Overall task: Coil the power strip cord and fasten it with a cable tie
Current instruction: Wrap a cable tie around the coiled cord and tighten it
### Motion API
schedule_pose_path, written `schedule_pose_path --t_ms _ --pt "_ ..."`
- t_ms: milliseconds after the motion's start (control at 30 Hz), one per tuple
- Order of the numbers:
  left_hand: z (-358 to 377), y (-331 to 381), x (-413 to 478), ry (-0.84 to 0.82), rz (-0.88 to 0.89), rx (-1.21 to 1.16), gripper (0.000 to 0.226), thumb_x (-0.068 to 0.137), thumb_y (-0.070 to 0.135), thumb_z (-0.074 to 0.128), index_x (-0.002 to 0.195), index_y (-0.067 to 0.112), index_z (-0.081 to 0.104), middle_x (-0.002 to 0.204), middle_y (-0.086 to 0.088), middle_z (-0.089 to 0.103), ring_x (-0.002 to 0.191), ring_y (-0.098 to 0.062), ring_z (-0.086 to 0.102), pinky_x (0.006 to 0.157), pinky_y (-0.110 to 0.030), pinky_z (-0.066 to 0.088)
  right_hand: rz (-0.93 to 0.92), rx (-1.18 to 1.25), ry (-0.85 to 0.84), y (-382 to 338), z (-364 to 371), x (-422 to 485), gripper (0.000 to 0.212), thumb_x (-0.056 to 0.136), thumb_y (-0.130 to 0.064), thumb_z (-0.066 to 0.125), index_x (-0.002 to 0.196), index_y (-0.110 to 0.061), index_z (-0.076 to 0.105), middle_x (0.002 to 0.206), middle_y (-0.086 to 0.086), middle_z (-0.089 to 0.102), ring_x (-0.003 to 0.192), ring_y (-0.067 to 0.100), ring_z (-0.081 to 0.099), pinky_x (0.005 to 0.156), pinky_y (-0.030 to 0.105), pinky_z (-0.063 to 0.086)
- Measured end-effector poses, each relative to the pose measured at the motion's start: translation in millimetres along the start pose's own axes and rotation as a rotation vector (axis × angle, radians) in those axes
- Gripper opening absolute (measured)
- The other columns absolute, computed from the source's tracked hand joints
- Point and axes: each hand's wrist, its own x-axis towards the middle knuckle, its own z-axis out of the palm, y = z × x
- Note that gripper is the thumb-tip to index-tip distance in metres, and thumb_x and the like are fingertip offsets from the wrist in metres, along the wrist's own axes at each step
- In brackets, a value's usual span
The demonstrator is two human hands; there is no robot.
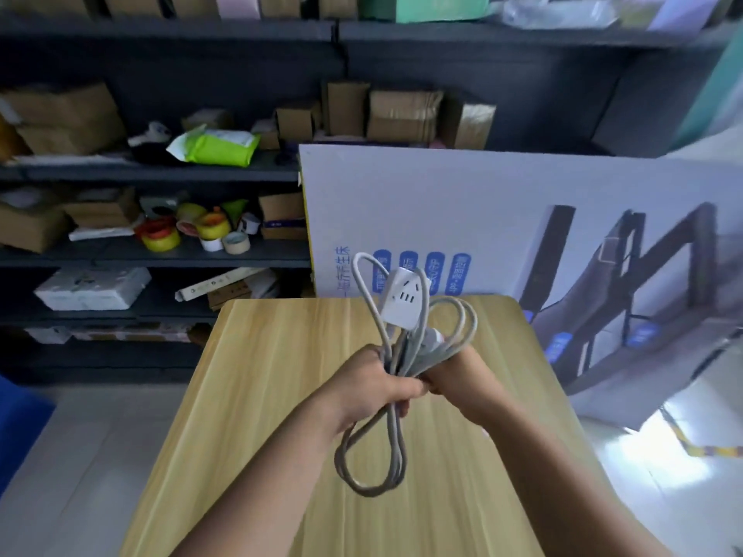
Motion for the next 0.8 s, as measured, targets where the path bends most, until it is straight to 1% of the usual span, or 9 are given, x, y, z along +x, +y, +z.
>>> schedule_pose_path --t_ms 67,167,333,400,433,500,600,667,800 --pt "16 19 2 -0.041 0.038 0.034 0.019 0.077 0.013 0.072 0.060 0.018 0.067 0.054 -0.009 0.060 0.055 -0.022 0.059 0.067 -0.038 0.055 -0.082 0.093 -0.070 -9 -23 -15 0.027 0.079 0.008 0.046 0.080 -0.007 0.068 0.071 0.019 0.072 0.063 0.038 0.065 0.053 0.043 0.052" --pt "40 38 3 -0.117 0.080 0.071 0.018 0.075 0.023 0.073 0.061 0.016 0.064 0.055 -0.009 0.060 0.056 -0.023 0.060 0.075 -0.045 0.055 -0.188 0.260 -0.124 -19 -48 -37 0.021 0.079 0.017 0.045 0.076 0.011 0.066 0.068 0.032 0.066 0.059 0.033 0.068 0.057 0.037 0.055" --pt "65 60 3 -0.215 0.170 0.059 0.010 0.081 0.018 0.072 0.087 0.024 0.071 0.062 -0.011 0.059 0.061 -0.023 0.059 0.072 -0.039 0.055 -0.201 0.304 -0.078 -15 -84 -56 0.040 0.081 -0.022 0.058 0.085 0.018 0.065 0.066 0.022 0.069 0.063 0.018 0.073 0.063 0.033 0.058" --pt "69 64 4 -0.226 0.192 0.058 0.014 0.080 0.014 0.073 0.090 0.023 0.071 0.063 -0.010 0.059 0.059 -0.023 0.060 0.068 -0.036 0.054 -0.158 0.314 -0.053 -12 -91 -59 0.036 0.078 -0.019 0.062 0.089 0.015 0.067 0.067 0.020 0.070 0.064 0.013 0.072 0.066 0.033 0.056" --pt "71 66 4 -0.220 0.205 0.057 0.014 0.079 0.011 0.074 0.087 0.022 0.071 0.064 -0.011 0.060 0.058 -0.023 0.060 0.067 -0.038 0.054 -0.126 0.324 0.009 -10 -95 -62 0.020 0.077 -0.012 0.064 0.087 0.002 0.073 0.070 0.015 0.074 0.064 0.010 0.072 0.068 0.035 0.054" --pt "71 71 4 -0.212 0.222 0.045 0.017 0.077 0.007 0.076 0.090 0.017 0.071 0.073 -0.022 0.063 0.059 -0.024 0.060 0.064 -0.038 0.055 -0.061 0.325 0.070 -6 -95 -59 0.019 0.076 -0.004 0.063 0.081 -0.016 0.076 0.075 0.006 0.077 0.065 0.009 0.071 0.070 0.034 0.052" --pt "73 74 5 -0.210 0.221 0.015 0.022 0.077 0.004 0.076 0.098 0.007 0.072 0.085 -0.033 0.063 0.060 -0.026 0.059 0.064 -0.038 0.055 -0.013 0.198 -0.065 -10 -89 -55 0.013 0.087 0.008 0.055 0.085 -0.002 0.065 0.083 0.025 0.074 0.064 0.011 0.072 0.069 0.025 0.053" --pt "74 73 8 -0.199 0.209 0.022 0.022 0.076 0.007 0.078 0.097 0.006 0.072 0.075 -0.025 0.063 0.060 -0.026 0.060 0.065 -0.039 0.056 -0.082 0.257 -0.065 -15 -94 -59 0.014 0.088 0.008 0.053 0.089 0.002 0.065 0.080 0.018 0.074 0.070 0.024 0.073 0.070 0.036 0.056" --pt "76 69 9 -0.182 0.177 0.068 0.022 0.077 0.010 0.078 0.097 0.006 0.071 0.064 -0.005 0.066 0.058 -0.022 0.061 0.063 -0.031 0.055 -0.180 0.334 -0.093 -20 -105 -71 0.017 0.092 0.004 0.055 0.104 0.007 0.067 0.095 0.035 0.068 0.076 0.049 0.069 0.072 0.066 0.054"
